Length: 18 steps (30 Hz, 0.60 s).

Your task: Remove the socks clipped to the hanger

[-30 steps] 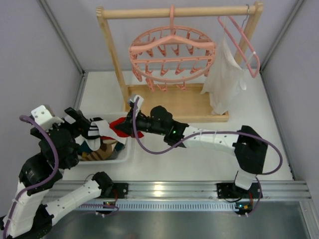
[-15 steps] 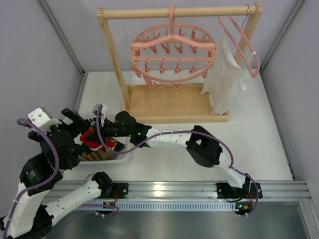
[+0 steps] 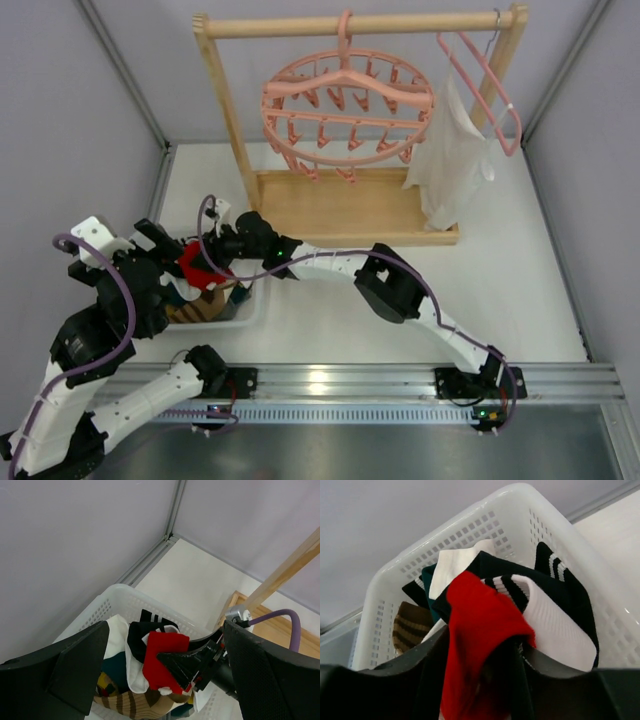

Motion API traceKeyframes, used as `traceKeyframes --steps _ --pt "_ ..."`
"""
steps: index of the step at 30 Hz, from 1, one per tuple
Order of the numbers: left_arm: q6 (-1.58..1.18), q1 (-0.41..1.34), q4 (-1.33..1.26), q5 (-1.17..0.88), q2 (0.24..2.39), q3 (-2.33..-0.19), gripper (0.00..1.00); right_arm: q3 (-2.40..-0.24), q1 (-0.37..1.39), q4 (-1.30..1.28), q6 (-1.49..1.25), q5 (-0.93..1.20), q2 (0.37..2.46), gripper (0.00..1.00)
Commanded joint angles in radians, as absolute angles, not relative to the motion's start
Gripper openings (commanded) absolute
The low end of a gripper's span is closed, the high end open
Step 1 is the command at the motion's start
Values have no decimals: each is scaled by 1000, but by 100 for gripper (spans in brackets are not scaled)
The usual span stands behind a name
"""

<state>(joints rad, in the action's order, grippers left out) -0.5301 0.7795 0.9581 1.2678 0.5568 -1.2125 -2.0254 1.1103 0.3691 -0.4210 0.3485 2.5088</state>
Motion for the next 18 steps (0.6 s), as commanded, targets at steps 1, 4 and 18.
traceKeyframes --steps 1,4,18 --pt "-543 778 966 1264 563 -1198 98 -2085 1115 354 -405 351 2496 46" --pt "-546 778 966 1261 561 -1193 98 -2054 1117 362 -402 364 2464 53" --pt "-574 778 959 1229 551 -1173 98 -1626 1138 431 -313 318 2062 79"
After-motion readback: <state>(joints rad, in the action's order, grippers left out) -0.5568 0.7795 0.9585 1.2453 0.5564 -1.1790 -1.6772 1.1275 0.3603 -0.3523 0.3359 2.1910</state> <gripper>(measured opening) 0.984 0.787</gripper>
